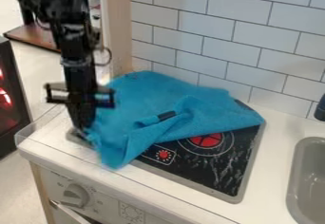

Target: Fold the cloth from bottom left to top right

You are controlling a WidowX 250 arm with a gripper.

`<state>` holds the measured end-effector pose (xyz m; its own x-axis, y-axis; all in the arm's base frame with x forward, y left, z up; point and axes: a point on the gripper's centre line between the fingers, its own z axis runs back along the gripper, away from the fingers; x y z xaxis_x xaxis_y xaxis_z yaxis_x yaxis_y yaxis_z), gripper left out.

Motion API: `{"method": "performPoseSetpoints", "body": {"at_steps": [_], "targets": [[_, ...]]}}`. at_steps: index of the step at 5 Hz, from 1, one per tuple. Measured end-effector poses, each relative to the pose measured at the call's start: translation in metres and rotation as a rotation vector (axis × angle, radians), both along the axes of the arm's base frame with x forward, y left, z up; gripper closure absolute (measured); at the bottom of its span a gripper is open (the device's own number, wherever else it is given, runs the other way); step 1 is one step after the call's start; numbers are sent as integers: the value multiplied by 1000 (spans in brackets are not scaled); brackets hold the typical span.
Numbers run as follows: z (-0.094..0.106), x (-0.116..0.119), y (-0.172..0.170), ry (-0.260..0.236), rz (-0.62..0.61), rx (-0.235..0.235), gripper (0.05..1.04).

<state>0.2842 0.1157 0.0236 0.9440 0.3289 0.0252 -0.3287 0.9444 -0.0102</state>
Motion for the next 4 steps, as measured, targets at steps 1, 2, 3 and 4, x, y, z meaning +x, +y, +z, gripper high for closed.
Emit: {"method": "performPoseSetpoints", "body": {"at_steps": [1,2,3,4], "targets": [[24,9,-12,-37,-8,-38,1033],[37,22,-27,-51,-10,-74,1033],[57,45,-53,-88,-34,-88,1033],[57,63,-69,-81,-26,-92,1033]]}}
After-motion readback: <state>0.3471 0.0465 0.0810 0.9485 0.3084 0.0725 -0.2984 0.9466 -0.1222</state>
